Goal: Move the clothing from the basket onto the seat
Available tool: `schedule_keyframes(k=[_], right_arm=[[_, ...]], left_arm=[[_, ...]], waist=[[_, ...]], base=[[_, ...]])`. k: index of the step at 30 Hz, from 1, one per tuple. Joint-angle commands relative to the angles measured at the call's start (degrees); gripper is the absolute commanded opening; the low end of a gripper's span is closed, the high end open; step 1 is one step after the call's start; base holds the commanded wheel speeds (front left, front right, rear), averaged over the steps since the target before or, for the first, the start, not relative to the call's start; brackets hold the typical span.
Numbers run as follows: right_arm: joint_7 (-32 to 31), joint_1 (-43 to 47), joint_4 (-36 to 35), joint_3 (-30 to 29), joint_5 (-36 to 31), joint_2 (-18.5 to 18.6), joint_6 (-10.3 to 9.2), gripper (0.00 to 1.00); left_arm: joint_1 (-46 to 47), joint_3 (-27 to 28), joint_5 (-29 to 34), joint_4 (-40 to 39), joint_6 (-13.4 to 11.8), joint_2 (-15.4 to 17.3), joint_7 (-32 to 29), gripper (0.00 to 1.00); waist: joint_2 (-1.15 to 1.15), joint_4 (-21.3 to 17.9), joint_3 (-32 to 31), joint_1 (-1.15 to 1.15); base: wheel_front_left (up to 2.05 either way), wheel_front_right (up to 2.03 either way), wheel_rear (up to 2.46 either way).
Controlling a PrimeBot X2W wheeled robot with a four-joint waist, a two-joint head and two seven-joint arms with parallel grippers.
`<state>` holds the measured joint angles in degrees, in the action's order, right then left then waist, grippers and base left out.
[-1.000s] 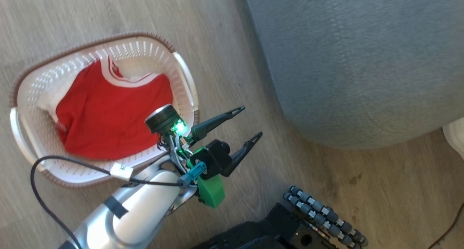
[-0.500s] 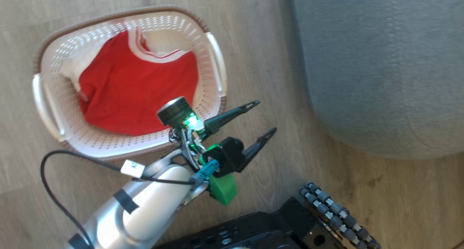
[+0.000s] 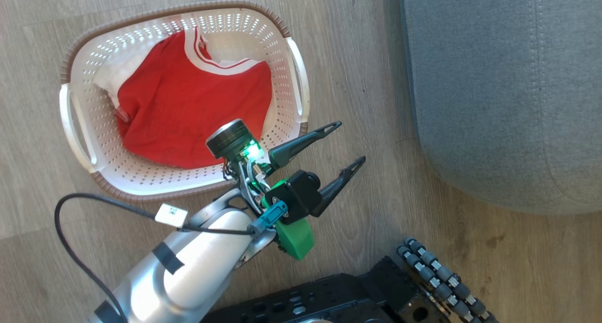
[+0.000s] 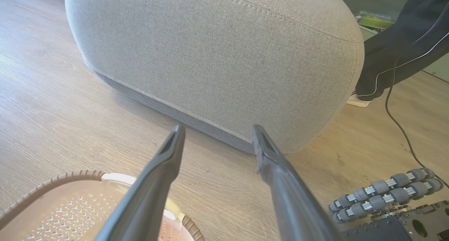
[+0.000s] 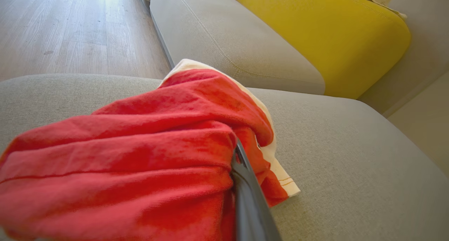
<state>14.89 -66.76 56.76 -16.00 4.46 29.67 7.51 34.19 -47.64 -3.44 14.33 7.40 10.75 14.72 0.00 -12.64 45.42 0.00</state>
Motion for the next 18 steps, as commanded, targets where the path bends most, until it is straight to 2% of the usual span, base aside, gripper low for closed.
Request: schedule_keyframes(k=[1,2,9,18], right_arm=[[0.11,-0.82,-0.7,0.65,-0.63,2.73,-0.02,0.84],[0.11,-0.89,-0.63,0.82,-0.66,2.8,-0.02,1.0],[0.11,0.22,1.12,4.13,-0.38,2.78,-0.02,1.0],[0.11,1.45,4.41,9.68,1.72,3.77,-0.02,1.0]], left_arm=[[-0.12,1.52,0.63,-2.02,-0.01,-0.72,0.28,1.0],[-0.08,1.59,0.61,-2.15,0.0,-0.76,0.28,1.0],[-0.25,1.29,0.43,-1.84,0.05,-1.1,0.28,1.0],[-1.74,0.81,-0.47,-1.19,0.07,-2.55,0.28,1.0]], waist=[[0.0,-0.21,-0.03,0.0],[0.0,-0.34,-0.08,0.0],[0.0,-1.13,-2.07,0.0],[0.0,-1.52,-7.83,0.0]], base=[[0.0,0.0,0.0],[0.0,0.0,0.0],[0.0,0.0,0.0],[0.0,0.0,0.0]])
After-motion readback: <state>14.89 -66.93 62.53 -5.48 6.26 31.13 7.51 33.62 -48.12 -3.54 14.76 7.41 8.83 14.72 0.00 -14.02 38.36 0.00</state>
